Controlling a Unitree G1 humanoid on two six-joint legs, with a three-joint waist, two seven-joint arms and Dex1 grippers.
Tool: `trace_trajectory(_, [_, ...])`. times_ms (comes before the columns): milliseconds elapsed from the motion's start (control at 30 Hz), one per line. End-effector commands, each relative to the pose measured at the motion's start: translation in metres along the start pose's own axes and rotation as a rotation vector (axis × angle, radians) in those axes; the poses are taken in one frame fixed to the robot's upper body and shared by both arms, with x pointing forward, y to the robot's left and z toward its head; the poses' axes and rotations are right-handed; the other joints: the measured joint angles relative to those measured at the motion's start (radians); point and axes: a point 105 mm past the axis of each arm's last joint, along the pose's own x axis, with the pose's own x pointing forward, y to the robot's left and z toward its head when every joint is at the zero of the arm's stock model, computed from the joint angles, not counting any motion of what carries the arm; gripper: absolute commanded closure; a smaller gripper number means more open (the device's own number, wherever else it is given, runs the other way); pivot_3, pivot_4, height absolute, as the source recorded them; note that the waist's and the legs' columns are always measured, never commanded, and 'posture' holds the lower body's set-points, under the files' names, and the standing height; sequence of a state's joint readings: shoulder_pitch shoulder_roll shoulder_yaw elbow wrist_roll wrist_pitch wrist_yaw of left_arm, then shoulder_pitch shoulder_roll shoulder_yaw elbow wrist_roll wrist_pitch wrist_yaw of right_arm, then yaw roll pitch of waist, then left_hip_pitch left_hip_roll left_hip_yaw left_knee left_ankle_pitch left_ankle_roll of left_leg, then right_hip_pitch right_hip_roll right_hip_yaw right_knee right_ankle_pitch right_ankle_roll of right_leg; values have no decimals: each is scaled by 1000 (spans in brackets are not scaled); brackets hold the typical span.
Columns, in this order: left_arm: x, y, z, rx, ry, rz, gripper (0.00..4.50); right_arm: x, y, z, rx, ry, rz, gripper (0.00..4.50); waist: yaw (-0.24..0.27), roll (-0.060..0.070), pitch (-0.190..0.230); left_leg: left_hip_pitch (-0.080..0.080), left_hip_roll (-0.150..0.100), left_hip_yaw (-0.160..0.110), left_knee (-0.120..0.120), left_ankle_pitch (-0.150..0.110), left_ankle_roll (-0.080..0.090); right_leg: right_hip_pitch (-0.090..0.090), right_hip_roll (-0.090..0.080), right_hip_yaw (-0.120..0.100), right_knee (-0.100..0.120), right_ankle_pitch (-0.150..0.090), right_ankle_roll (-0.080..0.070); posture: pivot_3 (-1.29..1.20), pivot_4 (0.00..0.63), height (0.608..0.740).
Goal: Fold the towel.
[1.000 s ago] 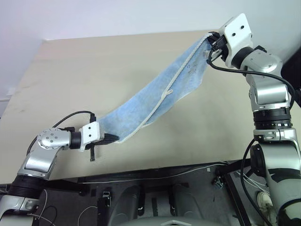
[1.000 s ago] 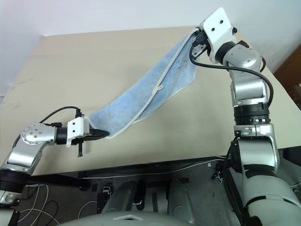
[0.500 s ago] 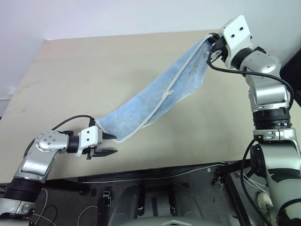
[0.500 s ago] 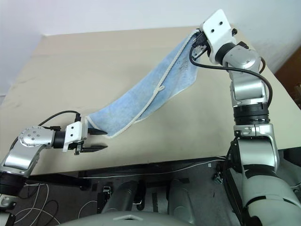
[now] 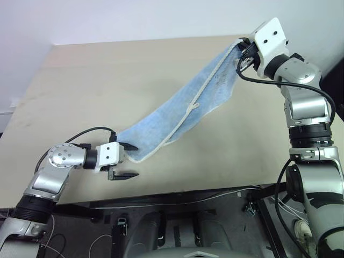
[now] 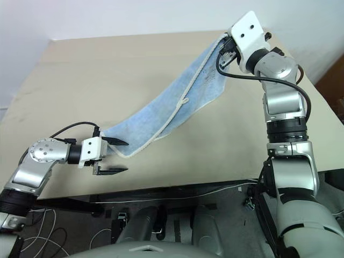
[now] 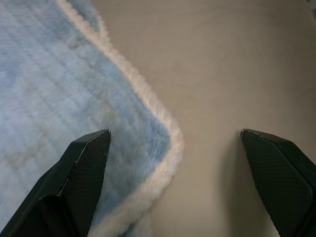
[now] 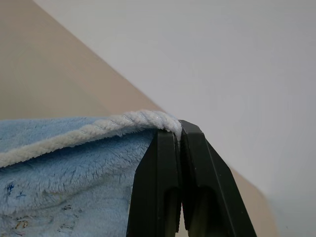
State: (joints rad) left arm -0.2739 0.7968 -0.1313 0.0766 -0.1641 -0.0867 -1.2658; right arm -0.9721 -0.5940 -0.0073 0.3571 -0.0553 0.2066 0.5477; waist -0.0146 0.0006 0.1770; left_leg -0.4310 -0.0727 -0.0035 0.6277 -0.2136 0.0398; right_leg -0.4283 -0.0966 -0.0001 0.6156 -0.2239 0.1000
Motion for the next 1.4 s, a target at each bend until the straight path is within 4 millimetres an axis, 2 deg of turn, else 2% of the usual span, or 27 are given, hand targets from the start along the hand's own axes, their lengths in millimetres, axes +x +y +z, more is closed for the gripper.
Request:
trace_trajectory(33, [3,1,5,-1,-3,-27,1243,-4,-10,14,-21,-44,-39,4500,-1,0,0,0,0,0,0,0,0,0,0,0,0,0,0,0,150,740])
trace_trajectory(300, [2,-6,3,-64,33,-60,3825,-6,-11,11,-43,-31,-45,4500,-1,0,0,0,0,0,1,0,0,0,0,0,1,0,0,0,150,740])
trace_trajectory(500, [-5,-8,-10,-71,90,-49,3825,-6,-11,8,-60,-20,-46,4500,-6,0,0,0,0,0,0,1,1,0,0,0,1,0,0,0,150,740])
trace_trajectory(867, [-6,-15,-29,-117,143,-57,3825,-3,-10,14,-71,-36,-42,4500,-7,0,0,1,1,0,1,1,1,0,0,0,2,0,-1,0,150,740])
trace_trajectory(1000, [-5,-18,-25,-163,102,-65,4440,-2,-10,15,-79,-37,-44,4500,-7,1,-1,3,1,0,0,0,0,2,0,1,3,-1,-1,0,150,740])
trace_trajectory(1167, [-12,-16,-21,-212,75,-47,4440,-1,-11,15,-80,-39,-46,4500,-12,1,-1,3,1,0,0,1,0,2,1,1,3,-1,-2,0,150,740])
trace_trajectory(1233, [-19,-4,-13,-246,24,21,4440,-1,-12,15,-80,-41,-51,4500,-16,1,-1,3,1,0,0,1,1,2,1,1,3,-1,-1,0,150,740])
trace_trajectory(1333, [-43,36,17,-304,-143,216,4440,-3,-19,16,-64,-46,-72,4500,-23,0,0,3,1,0,1,1,1,1,1,1,3,-1,-1,0,150,740])
trace_trajectory(1400, [-60,56,30,-327,-207,307,4440,-3,-24,15,-61,-43,-87,4500,-21,-1,1,3,1,0,2,1,1,1,1,0,4,0,0,0,150,740])
